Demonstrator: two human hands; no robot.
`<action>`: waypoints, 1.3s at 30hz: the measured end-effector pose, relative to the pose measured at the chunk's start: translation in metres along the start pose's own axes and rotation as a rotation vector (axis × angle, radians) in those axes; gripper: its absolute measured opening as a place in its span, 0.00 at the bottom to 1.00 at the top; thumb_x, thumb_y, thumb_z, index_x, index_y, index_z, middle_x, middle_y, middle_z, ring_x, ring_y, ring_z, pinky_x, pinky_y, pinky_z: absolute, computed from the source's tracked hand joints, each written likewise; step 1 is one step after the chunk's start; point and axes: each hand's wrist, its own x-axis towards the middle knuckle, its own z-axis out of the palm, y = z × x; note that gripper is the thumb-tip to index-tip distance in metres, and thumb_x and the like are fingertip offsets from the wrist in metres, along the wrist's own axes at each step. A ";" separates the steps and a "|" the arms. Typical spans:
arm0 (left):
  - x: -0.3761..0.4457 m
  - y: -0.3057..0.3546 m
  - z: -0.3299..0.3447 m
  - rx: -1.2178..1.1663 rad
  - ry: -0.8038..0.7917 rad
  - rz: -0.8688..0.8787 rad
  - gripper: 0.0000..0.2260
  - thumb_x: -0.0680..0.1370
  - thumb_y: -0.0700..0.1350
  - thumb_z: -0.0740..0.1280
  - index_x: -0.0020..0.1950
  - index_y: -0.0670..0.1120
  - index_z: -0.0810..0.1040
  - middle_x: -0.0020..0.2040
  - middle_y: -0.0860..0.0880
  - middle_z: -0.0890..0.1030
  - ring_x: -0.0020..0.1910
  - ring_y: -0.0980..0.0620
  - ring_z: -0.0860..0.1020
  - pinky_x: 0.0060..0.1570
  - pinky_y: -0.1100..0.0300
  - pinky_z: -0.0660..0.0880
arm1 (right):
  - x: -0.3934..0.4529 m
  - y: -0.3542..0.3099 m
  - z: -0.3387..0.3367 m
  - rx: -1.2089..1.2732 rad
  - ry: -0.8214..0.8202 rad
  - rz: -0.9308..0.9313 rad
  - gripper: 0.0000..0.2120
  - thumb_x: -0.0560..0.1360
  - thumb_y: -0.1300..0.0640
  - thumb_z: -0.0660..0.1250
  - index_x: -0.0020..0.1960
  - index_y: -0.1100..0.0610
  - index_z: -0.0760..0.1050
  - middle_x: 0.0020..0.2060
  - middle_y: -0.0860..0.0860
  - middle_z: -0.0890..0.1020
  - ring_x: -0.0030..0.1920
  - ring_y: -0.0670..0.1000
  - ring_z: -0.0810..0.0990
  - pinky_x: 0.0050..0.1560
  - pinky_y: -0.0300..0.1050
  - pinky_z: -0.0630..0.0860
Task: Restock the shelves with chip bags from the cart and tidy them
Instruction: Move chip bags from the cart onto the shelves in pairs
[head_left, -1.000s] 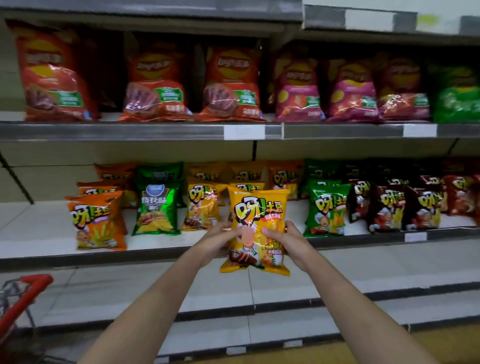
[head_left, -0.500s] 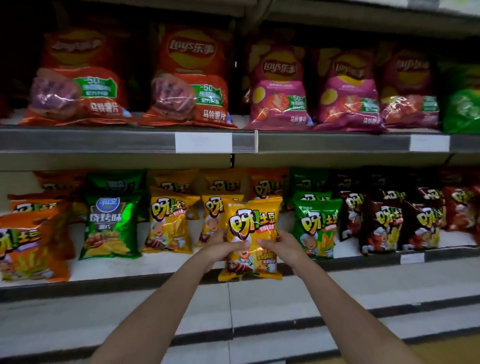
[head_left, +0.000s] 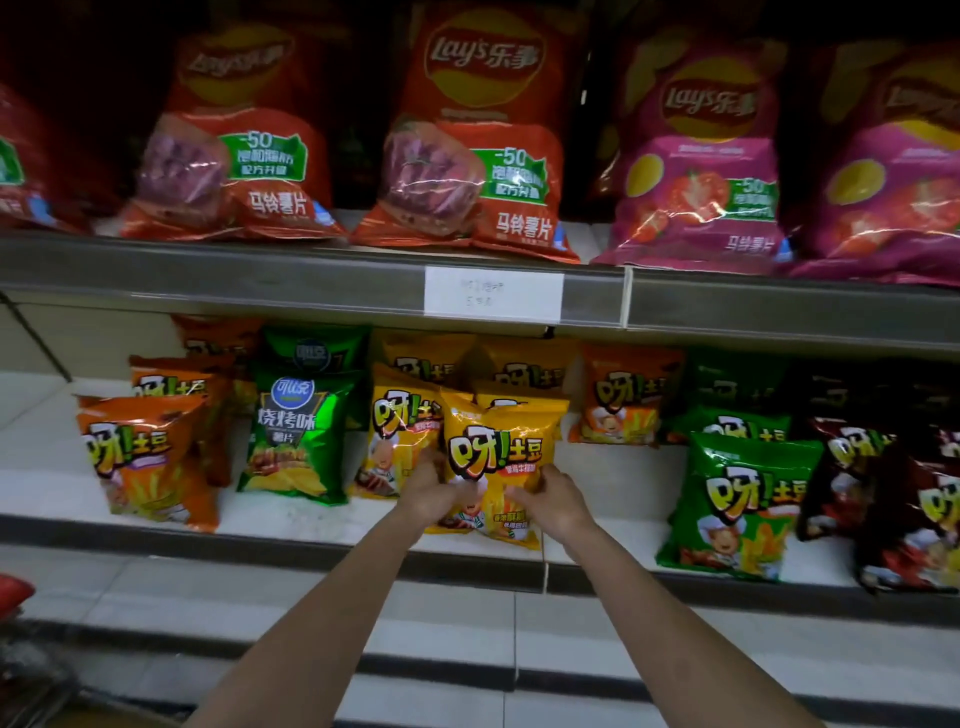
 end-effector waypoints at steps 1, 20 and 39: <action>0.001 -0.003 0.002 0.046 0.002 -0.003 0.34 0.66 0.50 0.78 0.69 0.48 0.68 0.61 0.50 0.78 0.63 0.47 0.74 0.62 0.50 0.72 | 0.000 0.001 0.002 -0.012 -0.013 0.010 0.23 0.74 0.49 0.70 0.65 0.58 0.70 0.60 0.56 0.77 0.60 0.58 0.77 0.61 0.51 0.74; -0.055 -0.008 -0.017 -0.092 0.059 -0.064 0.24 0.75 0.50 0.71 0.66 0.43 0.66 0.61 0.45 0.72 0.61 0.44 0.73 0.63 0.48 0.72 | -0.071 -0.018 0.014 0.053 0.103 -0.011 0.14 0.73 0.56 0.71 0.51 0.53 0.67 0.55 0.57 0.75 0.60 0.58 0.75 0.57 0.56 0.76; -0.205 -0.060 -0.220 -0.437 0.575 0.013 0.07 0.83 0.46 0.57 0.55 0.42 0.67 0.47 0.42 0.77 0.37 0.52 0.76 0.37 0.60 0.72 | -0.197 -0.181 0.179 0.135 -0.217 -0.306 0.11 0.78 0.54 0.66 0.53 0.56 0.66 0.36 0.49 0.74 0.37 0.51 0.76 0.35 0.44 0.72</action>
